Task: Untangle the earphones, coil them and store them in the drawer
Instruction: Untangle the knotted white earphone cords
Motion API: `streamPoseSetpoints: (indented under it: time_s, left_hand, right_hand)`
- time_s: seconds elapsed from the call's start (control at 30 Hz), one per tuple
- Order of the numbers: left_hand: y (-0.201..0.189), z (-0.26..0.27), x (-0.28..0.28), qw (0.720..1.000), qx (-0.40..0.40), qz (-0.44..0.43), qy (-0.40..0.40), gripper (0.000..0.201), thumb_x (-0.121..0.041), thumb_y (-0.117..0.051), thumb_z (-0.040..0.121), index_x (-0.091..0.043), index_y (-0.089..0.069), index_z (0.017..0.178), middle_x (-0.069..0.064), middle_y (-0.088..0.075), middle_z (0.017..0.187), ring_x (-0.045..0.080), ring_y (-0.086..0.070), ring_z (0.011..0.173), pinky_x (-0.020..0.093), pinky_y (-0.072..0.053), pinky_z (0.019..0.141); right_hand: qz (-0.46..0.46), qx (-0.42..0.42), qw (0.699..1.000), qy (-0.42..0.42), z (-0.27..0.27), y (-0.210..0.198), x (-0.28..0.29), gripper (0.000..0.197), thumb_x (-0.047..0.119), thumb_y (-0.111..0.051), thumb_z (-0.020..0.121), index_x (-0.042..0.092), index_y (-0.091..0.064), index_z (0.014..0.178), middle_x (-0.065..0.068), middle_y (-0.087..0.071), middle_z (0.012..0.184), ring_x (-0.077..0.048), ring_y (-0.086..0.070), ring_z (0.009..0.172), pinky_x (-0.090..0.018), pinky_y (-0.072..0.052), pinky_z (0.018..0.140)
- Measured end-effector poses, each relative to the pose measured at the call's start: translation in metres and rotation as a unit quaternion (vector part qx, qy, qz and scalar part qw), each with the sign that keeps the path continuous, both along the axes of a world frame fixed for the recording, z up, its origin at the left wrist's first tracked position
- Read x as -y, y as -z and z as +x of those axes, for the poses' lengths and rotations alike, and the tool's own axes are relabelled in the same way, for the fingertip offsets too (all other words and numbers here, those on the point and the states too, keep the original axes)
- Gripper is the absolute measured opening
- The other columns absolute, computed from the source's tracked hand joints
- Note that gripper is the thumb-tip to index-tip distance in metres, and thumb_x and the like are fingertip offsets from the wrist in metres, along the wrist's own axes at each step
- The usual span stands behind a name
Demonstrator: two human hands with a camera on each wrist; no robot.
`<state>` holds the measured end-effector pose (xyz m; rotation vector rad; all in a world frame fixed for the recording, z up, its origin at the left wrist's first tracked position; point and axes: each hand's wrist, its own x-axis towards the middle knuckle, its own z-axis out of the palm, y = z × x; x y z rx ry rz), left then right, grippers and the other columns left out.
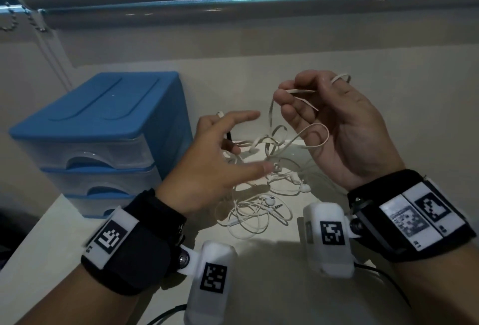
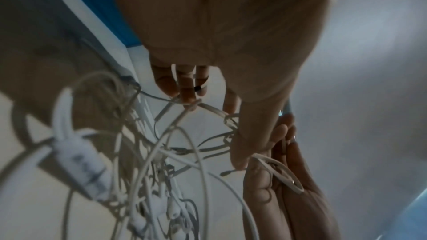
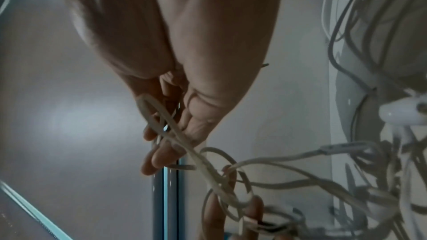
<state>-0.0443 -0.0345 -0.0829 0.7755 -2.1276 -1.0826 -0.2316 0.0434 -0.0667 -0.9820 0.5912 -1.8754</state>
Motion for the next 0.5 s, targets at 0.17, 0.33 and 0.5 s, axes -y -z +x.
streamPoseSetpoints:
  time_s: [0.17, 0.33, 0.5]
  left_hand:
    - [0.002, -0.002, -0.001, 0.999, 0.021, -0.003, 0.025, 0.059, -0.040, -0.090, 0.066, -0.047, -0.062, 0.117, -0.013, -0.045, 0.130, 0.003, -0.059, 0.102, 0.010, -0.047, 0.077]
    - [0.005, -0.005, -0.001, 1.000, 0.011, -0.008, 0.025, 0.046, -0.037, -0.090, 0.067, -0.036, -0.067, 0.107, -0.005, -0.054, 0.120, 0.007, -0.059, 0.090, 0.014, -0.047, 0.074]
    - [0.005, -0.007, -0.002, 0.999, -0.029, 0.002, 0.032, 0.013, -0.025, -0.078, 0.088, -0.015, -0.071, 0.092, 0.020, -0.065, 0.094, 0.034, -0.060, 0.075, 0.042, -0.053, 0.070]
  right_hand:
    - [0.004, -0.006, 0.999, -0.032, 0.005, 0.000, 0.000, 0.027, 0.011, -0.040, 0.103, -0.003, -0.061, 0.113, -0.019, -0.072, 0.109, -0.028, -0.072, 0.107, -0.031, -0.059, 0.091]
    - [0.007, 0.018, 0.999, -0.049, 0.013, 0.004, 0.008, 0.028, 0.006, -0.041, 0.102, -0.007, -0.060, 0.118, -0.021, -0.071, 0.112, -0.031, -0.071, 0.110, -0.032, -0.059, 0.092]
    - [0.018, 0.029, 0.999, -0.040, 0.016, 0.007, 0.011, 0.031, 0.006, -0.038, 0.106, -0.010, -0.058, 0.124, -0.023, -0.068, 0.118, -0.034, -0.067, 0.118, -0.034, -0.057, 0.098]
